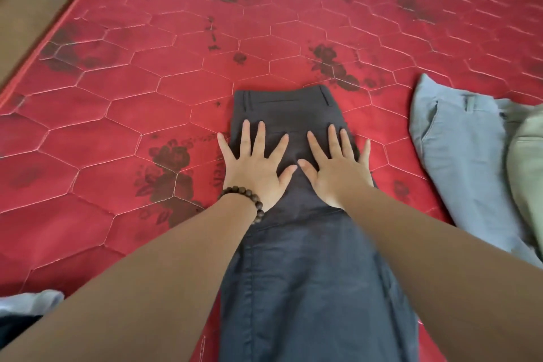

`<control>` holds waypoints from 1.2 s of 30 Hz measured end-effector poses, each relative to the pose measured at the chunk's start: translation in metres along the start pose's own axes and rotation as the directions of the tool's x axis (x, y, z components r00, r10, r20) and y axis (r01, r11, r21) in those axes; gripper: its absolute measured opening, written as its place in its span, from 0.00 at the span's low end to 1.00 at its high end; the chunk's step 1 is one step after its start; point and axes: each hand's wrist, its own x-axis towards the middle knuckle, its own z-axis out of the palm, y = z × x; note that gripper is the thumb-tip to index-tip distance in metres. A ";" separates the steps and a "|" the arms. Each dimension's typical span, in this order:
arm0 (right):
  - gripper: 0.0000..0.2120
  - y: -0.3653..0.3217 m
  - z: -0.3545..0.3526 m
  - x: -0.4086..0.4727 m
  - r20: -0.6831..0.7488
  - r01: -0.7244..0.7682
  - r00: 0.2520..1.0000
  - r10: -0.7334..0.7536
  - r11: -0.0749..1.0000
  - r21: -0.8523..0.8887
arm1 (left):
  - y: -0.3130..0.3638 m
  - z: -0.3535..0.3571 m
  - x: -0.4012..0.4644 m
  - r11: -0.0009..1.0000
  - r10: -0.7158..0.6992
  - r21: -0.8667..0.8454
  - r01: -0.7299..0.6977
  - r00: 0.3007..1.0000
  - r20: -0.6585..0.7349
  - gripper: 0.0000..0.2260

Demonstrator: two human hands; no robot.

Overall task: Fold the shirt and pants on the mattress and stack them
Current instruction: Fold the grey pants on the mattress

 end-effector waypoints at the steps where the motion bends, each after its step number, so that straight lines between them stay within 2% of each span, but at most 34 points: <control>1: 0.32 0.000 0.002 -0.015 -0.008 0.010 1.000 -0.010 1.000 -0.011 | 0.003 -0.003 -0.007 0.999 0.021 0.045 -0.021 1.000 0.008 0.27; 4: 0.31 -0.003 0.021 -0.084 -0.068 0.072 0.995 -0.072 0.997 0.002 | 0.026 -0.005 -0.059 0.993 0.115 -0.014 -0.114 0.992 0.043 0.25; 8: 0.29 0.001 0.043 -0.176 -0.118 0.030 0.993 -0.021 0.997 0.076 | 0.063 0.002 -0.151 0.979 0.183 -0.103 -0.174 0.980 0.076 0.27; 19: 0.28 -0.021 0.084 -0.361 -0.086 0.047 0.996 -0.038 0.993 0.109 | 0.077 0.016 -0.341 0.991 0.114 -0.073 -0.109 0.991 0.069 0.30; 27: 0.28 -0.034 0.116 -0.512 -0.028 0.098 0.995 -0.096 0.989 0.112 | 0.103 0.020 -0.501 0.995 0.075 -0.078 -0.061 0.980 0.185 0.31; 34: 0.29 -0.034 0.127 -0.628 0.095 0.127 0.985 -0.143 0.980 0.157 | 0.125 0.014 -0.627 0.984 0.075 -0.176 -0.031 0.966 0.249 0.29; 36: 0.28 -0.030 0.124 -0.642 0.099 0.138 0.981 -0.164 0.963 0.233 | 0.124 0.009 -0.644 0.961 0.039 -0.277 0.024 0.975 0.219 0.27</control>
